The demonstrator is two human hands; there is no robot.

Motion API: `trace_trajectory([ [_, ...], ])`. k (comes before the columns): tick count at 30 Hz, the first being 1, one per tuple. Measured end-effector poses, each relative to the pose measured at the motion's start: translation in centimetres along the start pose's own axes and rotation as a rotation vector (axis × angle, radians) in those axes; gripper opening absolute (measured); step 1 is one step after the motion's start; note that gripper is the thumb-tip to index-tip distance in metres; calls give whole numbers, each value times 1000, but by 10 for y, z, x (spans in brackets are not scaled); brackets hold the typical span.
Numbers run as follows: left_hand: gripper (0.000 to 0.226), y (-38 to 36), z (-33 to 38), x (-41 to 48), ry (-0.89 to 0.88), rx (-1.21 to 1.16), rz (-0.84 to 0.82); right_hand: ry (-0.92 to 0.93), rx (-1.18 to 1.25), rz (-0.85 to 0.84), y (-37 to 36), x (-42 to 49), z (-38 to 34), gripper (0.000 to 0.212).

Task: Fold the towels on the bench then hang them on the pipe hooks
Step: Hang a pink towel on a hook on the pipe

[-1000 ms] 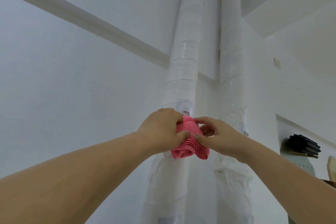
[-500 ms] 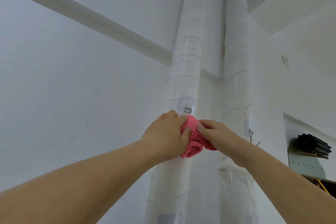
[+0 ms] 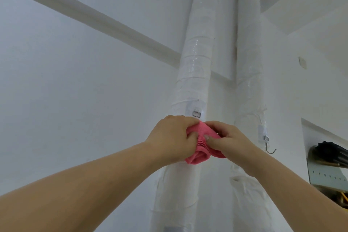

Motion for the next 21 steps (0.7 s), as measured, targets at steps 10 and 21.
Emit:
trace_trajectory([
  [10, 41, -2, -2, -4, 64, -75, -57, -32, -21, -59, -4, 1, -4, 24],
  [21, 33, 40, 22, 4, 51, 74, -119, -53, -281, 143, 11, -3, -27, 38],
])
Point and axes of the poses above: each hand's wrist, its own x-axis towards the middle knuckle, its own y-axis out of the back of the hand, z = x × y, the point moved 2 cm from there along x, towards the middle knuckle, and after that the axes turned 3 degrees about z, right-handed, at the moved point
